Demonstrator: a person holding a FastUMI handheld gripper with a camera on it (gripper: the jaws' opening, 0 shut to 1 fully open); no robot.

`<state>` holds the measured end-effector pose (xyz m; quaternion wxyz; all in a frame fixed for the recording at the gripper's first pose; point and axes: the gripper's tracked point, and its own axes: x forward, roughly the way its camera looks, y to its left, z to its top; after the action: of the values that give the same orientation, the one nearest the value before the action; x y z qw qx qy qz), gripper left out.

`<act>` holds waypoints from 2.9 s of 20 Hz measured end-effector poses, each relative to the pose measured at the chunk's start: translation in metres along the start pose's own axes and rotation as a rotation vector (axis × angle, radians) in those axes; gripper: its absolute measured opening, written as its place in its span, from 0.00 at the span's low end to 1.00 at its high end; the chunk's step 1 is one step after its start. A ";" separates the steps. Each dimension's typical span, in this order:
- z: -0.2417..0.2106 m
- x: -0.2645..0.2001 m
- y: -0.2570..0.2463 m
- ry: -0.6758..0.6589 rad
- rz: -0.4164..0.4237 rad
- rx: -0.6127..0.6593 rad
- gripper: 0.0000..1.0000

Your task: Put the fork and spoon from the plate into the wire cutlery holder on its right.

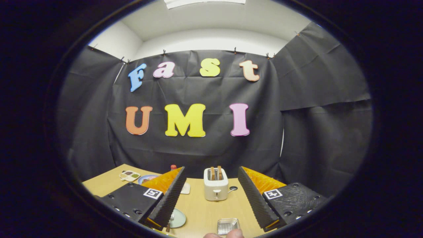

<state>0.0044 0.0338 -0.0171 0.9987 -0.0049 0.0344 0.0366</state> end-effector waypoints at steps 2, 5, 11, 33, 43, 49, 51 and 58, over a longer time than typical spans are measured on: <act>-0.013 0.002 0.015 0.043 0.033 -0.005 0.95; -0.042 0.003 0.039 0.139 0.079 -0.009 0.95; -0.121 0.003 0.092 0.339 0.160 -0.026 0.95; -0.352 0.031 0.169 0.813 0.191 -0.137 0.89; -0.395 0.044 0.162 0.941 0.135 -0.132 0.40; -0.396 0.043 0.159 0.999 0.115 -0.102 0.07; -0.392 0.043 0.157 1.021 0.115 -0.067 0.03; -0.325 0.036 0.136 1.058 0.120 0.012 0.01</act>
<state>0.0077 0.1678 -0.3444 0.8411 -0.0150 0.5339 0.0860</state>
